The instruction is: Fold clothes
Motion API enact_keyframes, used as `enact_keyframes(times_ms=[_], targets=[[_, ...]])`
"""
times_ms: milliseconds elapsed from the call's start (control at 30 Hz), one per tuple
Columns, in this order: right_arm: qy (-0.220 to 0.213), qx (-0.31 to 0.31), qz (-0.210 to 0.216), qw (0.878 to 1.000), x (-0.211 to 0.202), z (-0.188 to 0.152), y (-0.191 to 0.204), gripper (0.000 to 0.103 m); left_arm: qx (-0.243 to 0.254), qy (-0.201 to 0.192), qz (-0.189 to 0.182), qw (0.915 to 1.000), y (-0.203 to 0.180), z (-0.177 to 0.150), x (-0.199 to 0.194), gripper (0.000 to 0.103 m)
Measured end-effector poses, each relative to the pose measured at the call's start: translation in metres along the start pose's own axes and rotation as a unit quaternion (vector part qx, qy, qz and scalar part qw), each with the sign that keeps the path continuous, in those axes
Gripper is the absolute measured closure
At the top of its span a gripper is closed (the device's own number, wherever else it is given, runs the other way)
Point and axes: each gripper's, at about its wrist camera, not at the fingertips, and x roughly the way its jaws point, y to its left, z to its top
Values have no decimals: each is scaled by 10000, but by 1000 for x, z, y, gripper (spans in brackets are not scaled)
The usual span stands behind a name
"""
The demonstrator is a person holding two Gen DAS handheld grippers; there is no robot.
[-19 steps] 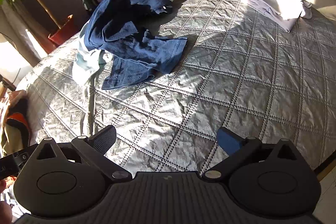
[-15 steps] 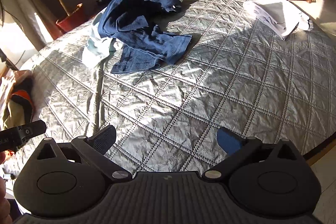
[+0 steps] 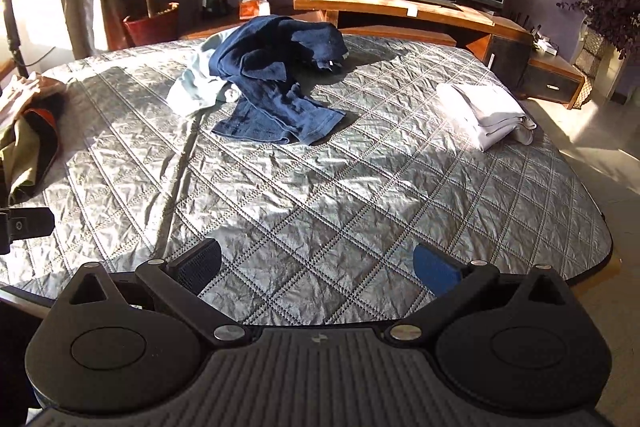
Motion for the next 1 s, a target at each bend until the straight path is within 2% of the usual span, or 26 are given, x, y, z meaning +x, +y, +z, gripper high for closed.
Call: enact_keyframes(times_ms=[133, 433, 667, 800, 933, 1000], targets=[[182, 56, 229, 9996, -2, 3, -13, 0, 318, -64, 110, 9994, -13, -6, -4, 5], [340, 333, 600, 9971, 2, 5, -10, 0, 487, -19, 25, 9988, -30, -13, 0, 4], [383, 411, 652, 9963, 9, 7, -7, 1, 215, 165, 35, 9996, -24, -12, 8, 4], [407, 582, 714, 9949, 10, 6, -12, 1, 86, 137, -29, 9999, -21, -11, 7, 4], [418, 672, 758, 9940, 10, 7, -15, 2, 82, 50, -14, 10000, -21, -12, 4, 13], [417, 663, 770, 9940, 10, 7, -14, 3, -57, 132, 65, 9999, -19, -13, 6, 25]])
